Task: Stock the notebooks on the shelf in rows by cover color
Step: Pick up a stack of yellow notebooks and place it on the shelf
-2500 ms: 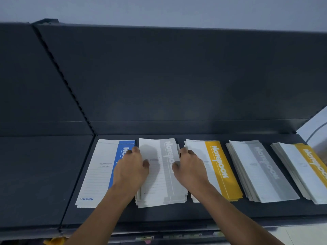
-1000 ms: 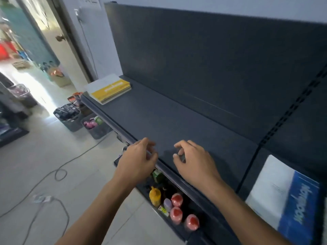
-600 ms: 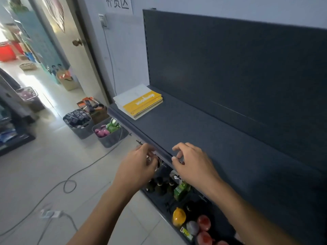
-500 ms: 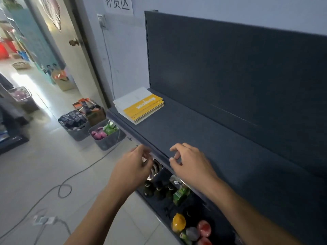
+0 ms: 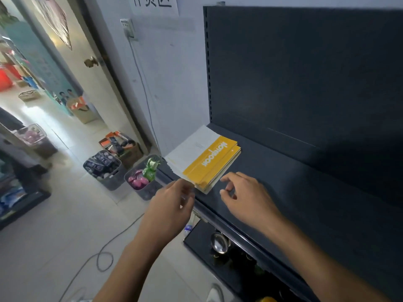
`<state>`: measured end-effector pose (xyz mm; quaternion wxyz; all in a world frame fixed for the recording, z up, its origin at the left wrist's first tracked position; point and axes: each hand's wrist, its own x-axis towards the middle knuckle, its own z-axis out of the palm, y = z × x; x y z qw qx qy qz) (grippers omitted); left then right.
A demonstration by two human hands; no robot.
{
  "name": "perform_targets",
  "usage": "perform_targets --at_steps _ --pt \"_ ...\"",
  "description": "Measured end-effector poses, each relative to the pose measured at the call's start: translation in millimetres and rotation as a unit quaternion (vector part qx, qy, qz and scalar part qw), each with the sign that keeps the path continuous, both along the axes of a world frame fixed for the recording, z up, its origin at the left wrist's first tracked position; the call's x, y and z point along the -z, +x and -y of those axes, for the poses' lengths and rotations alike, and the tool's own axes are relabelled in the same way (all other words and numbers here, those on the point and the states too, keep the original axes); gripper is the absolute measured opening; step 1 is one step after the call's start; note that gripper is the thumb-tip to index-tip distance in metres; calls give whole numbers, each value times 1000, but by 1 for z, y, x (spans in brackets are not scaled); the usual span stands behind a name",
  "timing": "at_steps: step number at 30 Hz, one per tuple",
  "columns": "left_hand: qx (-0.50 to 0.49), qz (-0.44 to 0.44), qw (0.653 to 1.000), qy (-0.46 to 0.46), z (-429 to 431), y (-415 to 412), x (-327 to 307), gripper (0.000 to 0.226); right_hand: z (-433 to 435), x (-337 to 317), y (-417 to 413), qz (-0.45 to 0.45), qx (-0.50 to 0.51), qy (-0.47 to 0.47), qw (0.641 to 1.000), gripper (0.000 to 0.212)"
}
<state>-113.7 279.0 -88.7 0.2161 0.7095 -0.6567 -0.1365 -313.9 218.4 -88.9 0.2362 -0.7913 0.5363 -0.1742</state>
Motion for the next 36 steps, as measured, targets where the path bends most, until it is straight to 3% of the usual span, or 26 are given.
perform_targets --at_steps 16,26,30,36 --pt "120 30 992 17 138 57 6 19 58 17 47 -10 138 45 989 27" --pt "159 32 986 -29 211 78 7 19 60 20 82 -8 299 96 950 29" --pt "158 75 985 11 220 90 16 38 63 27 101 -4 357 121 926 30" --pt "169 41 981 87 230 100 28 42 75 39 123 -26 405 165 899 34"
